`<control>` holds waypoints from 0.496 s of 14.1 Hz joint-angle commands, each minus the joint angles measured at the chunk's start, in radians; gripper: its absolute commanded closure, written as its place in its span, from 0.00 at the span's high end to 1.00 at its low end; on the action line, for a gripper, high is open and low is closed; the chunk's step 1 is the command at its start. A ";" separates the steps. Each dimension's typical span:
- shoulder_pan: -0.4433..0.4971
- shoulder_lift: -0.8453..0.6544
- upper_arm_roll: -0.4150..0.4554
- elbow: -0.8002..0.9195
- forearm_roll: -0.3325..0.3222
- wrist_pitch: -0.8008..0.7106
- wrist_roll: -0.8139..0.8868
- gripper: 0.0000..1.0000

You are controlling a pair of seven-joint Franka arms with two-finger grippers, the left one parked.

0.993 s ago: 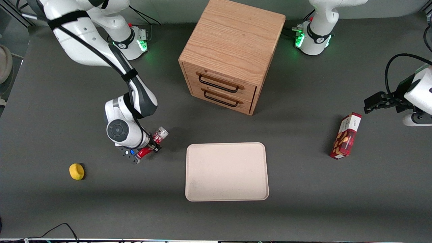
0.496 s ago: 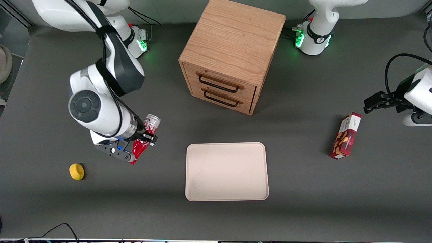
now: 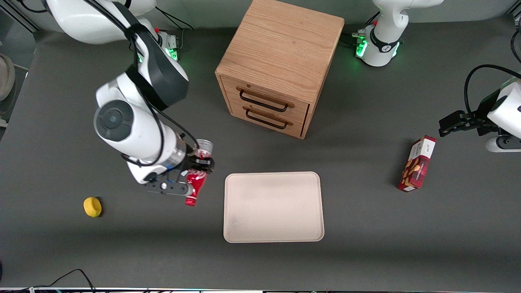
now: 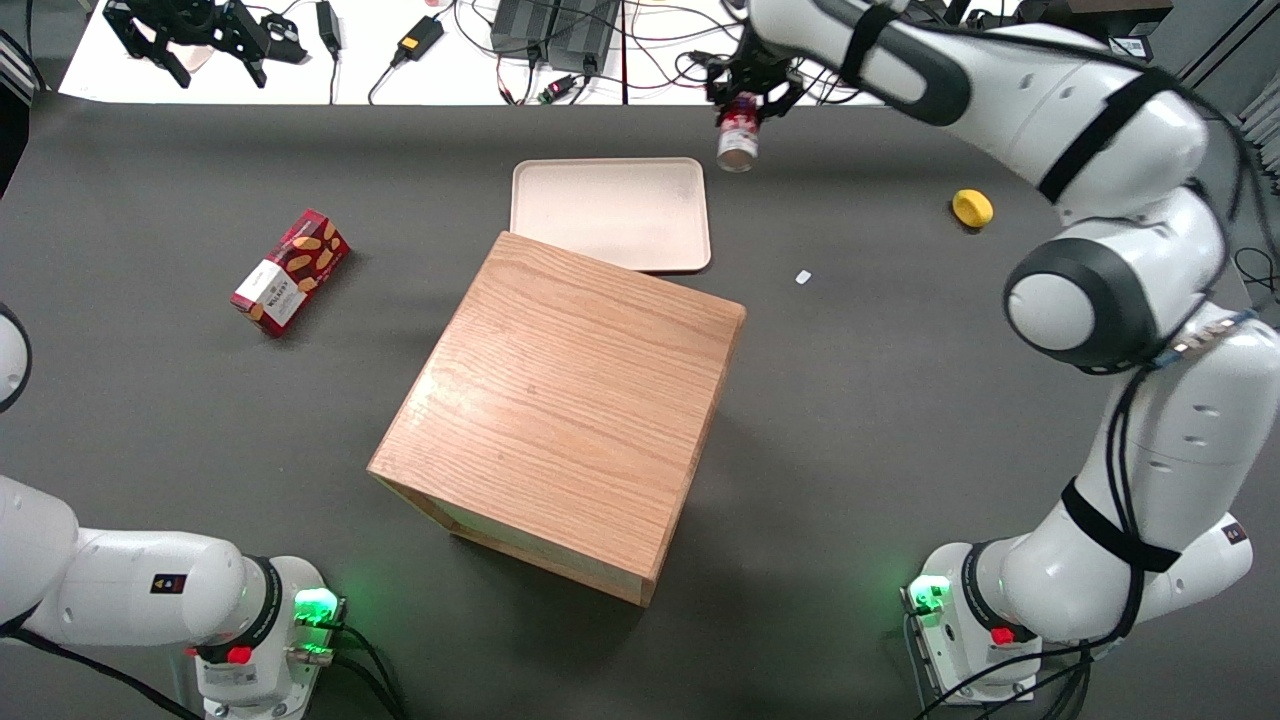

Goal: Place coke bottle on tray
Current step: 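Lift the bottle and carry it toward the cream tray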

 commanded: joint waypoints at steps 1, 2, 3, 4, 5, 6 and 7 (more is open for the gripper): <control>0.026 0.153 0.020 0.092 0.011 0.081 -0.036 0.00; 0.030 0.191 0.022 0.090 0.011 0.119 -0.050 0.00; 0.030 0.225 0.022 0.092 0.011 0.147 -0.054 0.00; 0.033 0.252 0.023 0.090 0.011 0.174 -0.056 0.00; 0.036 0.274 0.023 0.090 0.009 0.197 -0.056 0.00; 0.036 0.294 0.023 0.090 0.009 0.222 -0.056 0.00; 0.036 0.311 0.022 0.090 0.009 0.248 -0.056 0.00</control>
